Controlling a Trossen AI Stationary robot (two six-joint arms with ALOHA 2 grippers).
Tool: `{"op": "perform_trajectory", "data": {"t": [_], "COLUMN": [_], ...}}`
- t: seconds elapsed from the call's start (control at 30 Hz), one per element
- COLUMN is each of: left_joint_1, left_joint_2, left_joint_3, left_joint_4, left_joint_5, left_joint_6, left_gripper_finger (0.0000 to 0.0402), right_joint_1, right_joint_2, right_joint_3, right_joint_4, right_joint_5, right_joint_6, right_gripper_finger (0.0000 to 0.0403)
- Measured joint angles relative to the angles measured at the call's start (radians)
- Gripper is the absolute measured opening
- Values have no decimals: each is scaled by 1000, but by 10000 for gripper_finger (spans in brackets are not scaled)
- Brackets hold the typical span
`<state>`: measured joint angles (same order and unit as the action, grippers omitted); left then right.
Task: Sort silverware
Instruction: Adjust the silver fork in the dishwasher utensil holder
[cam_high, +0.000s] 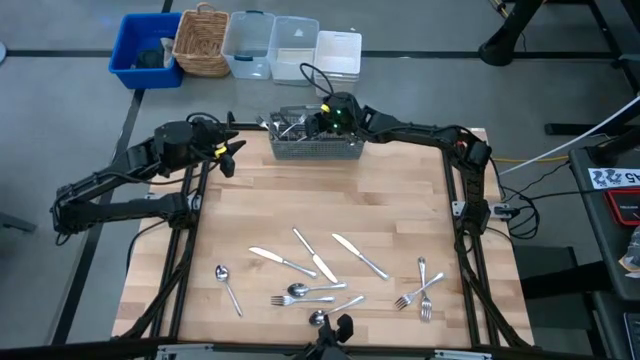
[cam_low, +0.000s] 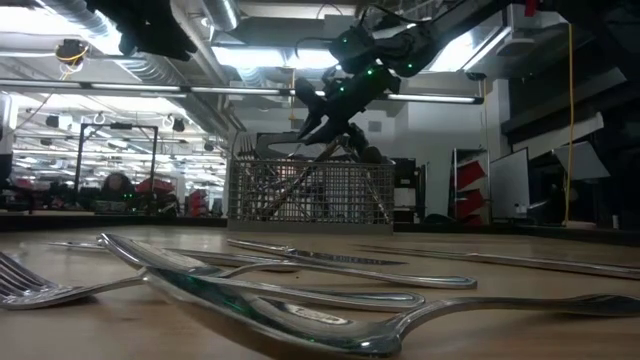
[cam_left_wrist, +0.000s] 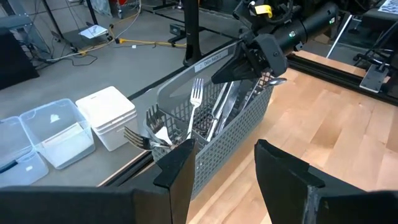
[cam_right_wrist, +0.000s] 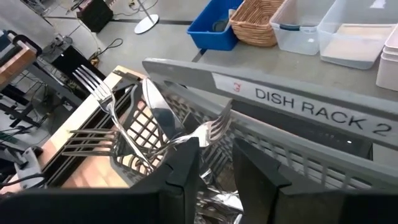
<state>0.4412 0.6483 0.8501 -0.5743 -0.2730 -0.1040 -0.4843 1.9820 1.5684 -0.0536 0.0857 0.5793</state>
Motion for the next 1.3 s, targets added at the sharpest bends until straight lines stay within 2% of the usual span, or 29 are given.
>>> {"op": "perform_trajectory", "data": {"t": [0.47,0.7,0.87,1.07,1.3], "left_joint_1": [0,0,0,0,0], "left_joint_2": [0,0,0,0,0], "left_joint_3": [0,0,0,0,0], "left_joint_4": [0,1,1,1,1], "left_joint_5": [0,0,0,0,-1], "left_joint_6": [0,0,0,0,26], "left_gripper_finger": [153,153,153,153,153], "right_joint_1": [0,1,2,12,14], "right_joint_2": [0,0,-2,-4,-6], "right_joint_3": [0,5,75,151,157], "right_joint_4": [0,-3,0,-3,-25], "right_joint_5": [54,-24,-73,-51,-55], "right_joint_6": [0,38,42,-7,-8], "right_gripper_finger": [97,97,97,97,97]}}
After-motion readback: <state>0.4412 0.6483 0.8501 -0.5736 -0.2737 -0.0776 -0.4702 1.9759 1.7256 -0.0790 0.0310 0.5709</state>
